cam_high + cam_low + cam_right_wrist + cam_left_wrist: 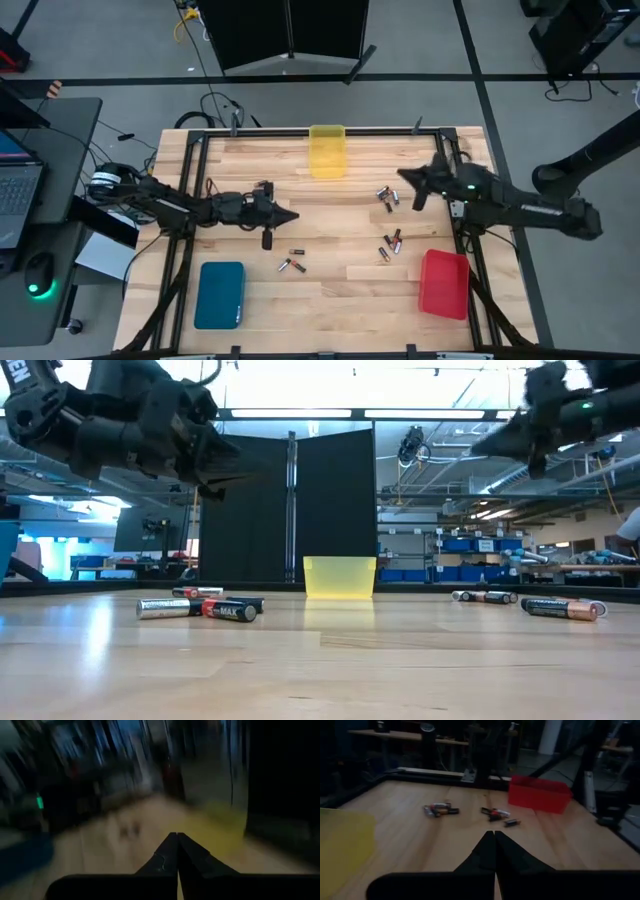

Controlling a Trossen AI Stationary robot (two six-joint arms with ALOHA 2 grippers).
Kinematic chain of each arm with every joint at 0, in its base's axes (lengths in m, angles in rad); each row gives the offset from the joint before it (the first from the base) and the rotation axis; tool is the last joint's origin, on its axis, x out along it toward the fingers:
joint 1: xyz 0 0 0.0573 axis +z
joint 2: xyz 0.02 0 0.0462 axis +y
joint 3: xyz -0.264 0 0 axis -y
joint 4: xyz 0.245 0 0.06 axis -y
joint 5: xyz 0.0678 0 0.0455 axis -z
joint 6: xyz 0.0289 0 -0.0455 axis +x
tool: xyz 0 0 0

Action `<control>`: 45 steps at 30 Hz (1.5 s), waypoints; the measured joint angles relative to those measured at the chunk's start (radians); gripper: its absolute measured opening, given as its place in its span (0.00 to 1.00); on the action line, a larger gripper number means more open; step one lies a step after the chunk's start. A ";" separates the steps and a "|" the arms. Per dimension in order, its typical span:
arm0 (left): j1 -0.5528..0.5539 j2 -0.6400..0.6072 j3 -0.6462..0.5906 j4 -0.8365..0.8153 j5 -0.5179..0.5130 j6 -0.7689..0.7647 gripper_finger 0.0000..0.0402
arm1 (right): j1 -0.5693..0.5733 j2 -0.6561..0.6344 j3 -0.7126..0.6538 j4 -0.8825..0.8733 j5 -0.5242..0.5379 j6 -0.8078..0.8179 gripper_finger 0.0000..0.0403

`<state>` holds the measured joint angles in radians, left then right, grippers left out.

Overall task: Sort batteries
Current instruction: Put the golden battery into the red bin

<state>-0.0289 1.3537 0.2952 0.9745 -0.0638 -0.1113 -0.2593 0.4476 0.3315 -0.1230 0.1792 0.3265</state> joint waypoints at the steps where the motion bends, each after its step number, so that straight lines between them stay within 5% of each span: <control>1: 0.011 0.000 0.000 0.000 0.008 0.002 0.01 | 0.025 0.053 0.030 -0.066 0.001 0.046 0.02; 11: 0.083 0.000 0.000 -0.025 0.017 0.026 0.01 | 0.298 0.527 0.288 -0.290 0.001 0.352 0.06; 20: 0.115 0.000 0.000 -0.027 0.032 0.026 0.01 | 0.444 0.808 0.497 -0.570 -0.022 0.630 0.12; 35: 0.114 0.000 0.001 -0.027 0.035 0.025 0.01 | 0.553 1.062 0.554 -0.586 -0.182 0.809 0.39; 45: 0.131 0.000 0.001 -0.026 0.033 0.027 0.01 | 0.558 1.171 0.554 -0.565 -0.200 0.826 0.42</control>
<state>0.1020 1.3537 0.2962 0.9482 -0.0311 -0.0841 0.2989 1.6184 0.8856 -0.6882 -0.0204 1.1525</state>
